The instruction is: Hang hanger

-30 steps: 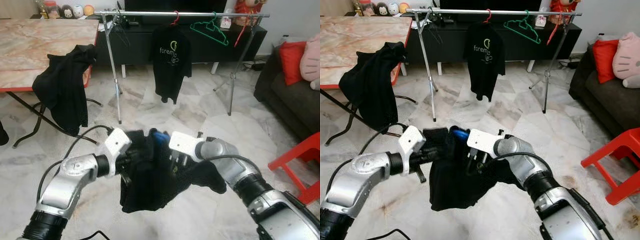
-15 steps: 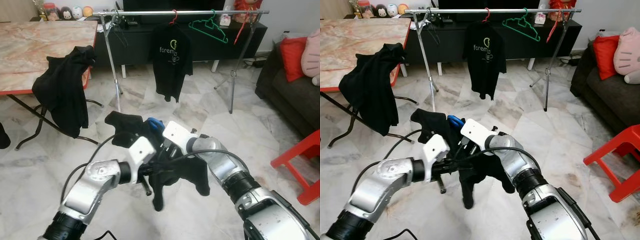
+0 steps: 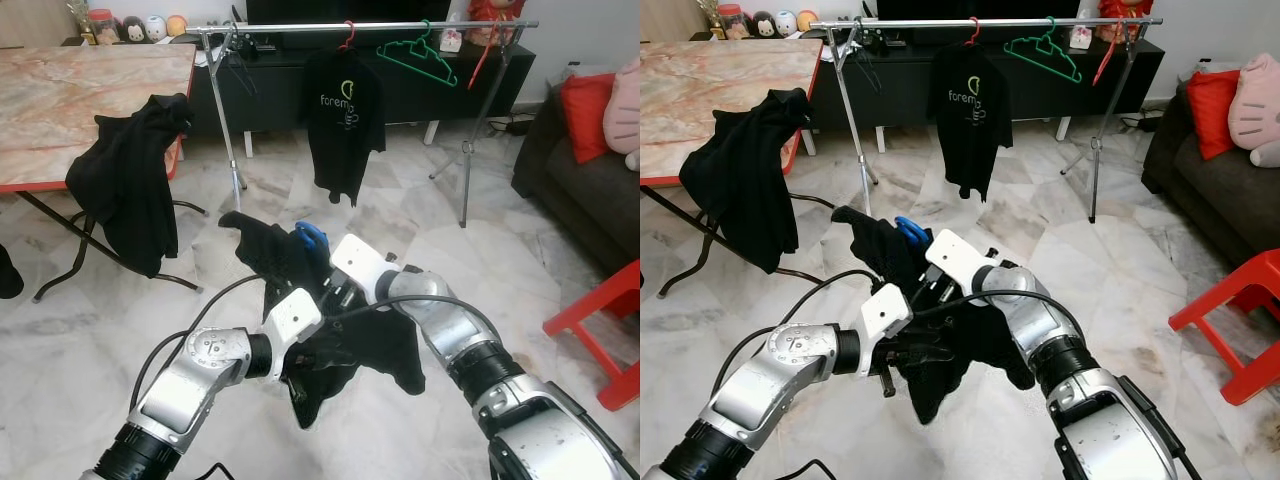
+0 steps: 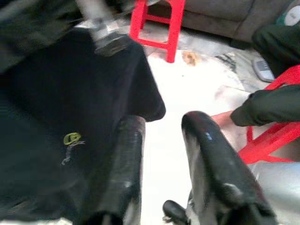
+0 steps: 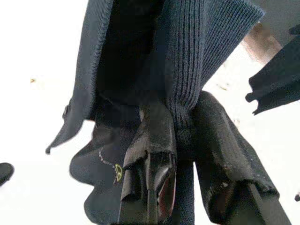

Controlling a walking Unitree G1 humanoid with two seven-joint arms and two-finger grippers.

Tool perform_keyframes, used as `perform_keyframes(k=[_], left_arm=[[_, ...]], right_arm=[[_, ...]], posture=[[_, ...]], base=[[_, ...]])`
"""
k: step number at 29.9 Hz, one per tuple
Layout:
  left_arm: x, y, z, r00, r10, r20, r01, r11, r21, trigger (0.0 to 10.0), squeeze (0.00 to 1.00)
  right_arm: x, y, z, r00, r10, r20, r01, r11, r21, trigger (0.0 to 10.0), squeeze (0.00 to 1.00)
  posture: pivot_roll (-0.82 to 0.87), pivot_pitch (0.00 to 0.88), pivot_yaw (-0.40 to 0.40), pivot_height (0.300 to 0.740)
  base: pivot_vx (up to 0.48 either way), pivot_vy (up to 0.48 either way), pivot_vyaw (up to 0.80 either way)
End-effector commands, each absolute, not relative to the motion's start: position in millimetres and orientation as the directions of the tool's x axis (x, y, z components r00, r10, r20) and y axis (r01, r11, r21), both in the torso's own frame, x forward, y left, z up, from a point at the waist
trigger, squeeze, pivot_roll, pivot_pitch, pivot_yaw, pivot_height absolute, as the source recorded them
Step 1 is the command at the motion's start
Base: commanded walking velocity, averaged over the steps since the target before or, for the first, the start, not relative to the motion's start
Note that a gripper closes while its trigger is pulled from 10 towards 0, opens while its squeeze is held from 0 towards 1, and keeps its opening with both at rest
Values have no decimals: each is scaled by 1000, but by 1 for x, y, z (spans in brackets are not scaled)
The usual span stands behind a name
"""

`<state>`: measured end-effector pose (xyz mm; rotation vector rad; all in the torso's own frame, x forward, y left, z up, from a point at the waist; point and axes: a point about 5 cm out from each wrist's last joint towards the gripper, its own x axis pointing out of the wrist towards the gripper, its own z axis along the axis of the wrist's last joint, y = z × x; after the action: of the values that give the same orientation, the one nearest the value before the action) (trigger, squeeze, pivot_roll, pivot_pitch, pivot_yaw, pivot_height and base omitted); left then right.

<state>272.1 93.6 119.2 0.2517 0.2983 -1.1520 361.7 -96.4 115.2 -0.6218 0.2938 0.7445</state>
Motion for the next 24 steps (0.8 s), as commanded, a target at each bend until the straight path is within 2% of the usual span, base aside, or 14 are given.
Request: perform_keyframes(k=[1,4,5,8,9,14,18,21,24], left_arm=[[279,107,127,434,-831,-348,898,431,89,10000,1000],[281,119,131,468,-818,-333,880,466,92,10000,1000],[281,128,134,476,-821,-314,874,481,69,10000,1000],[280,135,136,482,-822,-305,870,490,56,10000,1000],[278,142,137,486,-819,-304,867,496,51,10000,1000],[275,151,135,489,-812,-317,863,503,44,10000,1000],[274,154,134,491,-811,-319,862,506,40,10000,1000],[269,157,132,468,-818,-336,872,490,22,10000,1000],[267,163,129,468,-805,-364,869,494,25,10000,1000]], right_arm=[[368,-103,130,716,562,-413,-698,571,-433,0,0],[365,-111,126,673,575,-465,-739,507,-443,0,0],[361,-117,124,632,599,-492,-773,444,-453,0,0],[358,-122,124,602,618,-505,-794,398,-459,0,0],[353,-128,125,544,657,-522,-829,326,-453,0,0],[342,-138,126,397,718,-571,-897,174,-406,0,0],[339,-144,124,348,707,-616,-917,119,-381,0,0],[339,-147,126,347,720,-602,-920,137,-367,0,0],[333,-148,122,282,727,-626,-938,70,-340,0,0]], posture=[[-34,18,-44,740],[-34,18,-44,740],[-32,23,-48,740],[-31,27,-50,740],[-31,27,-50,740],[-29,35,-54,740],[-29,37,-55,740],[-28,40,-56,740],[-28,40,-56,740]], base=[[0,0,0],[0,0,0],[0,0,0],[0,0,0],[0,0,0],[0,0,0],[0,0,0],[0,0,0],[0,0,0]])
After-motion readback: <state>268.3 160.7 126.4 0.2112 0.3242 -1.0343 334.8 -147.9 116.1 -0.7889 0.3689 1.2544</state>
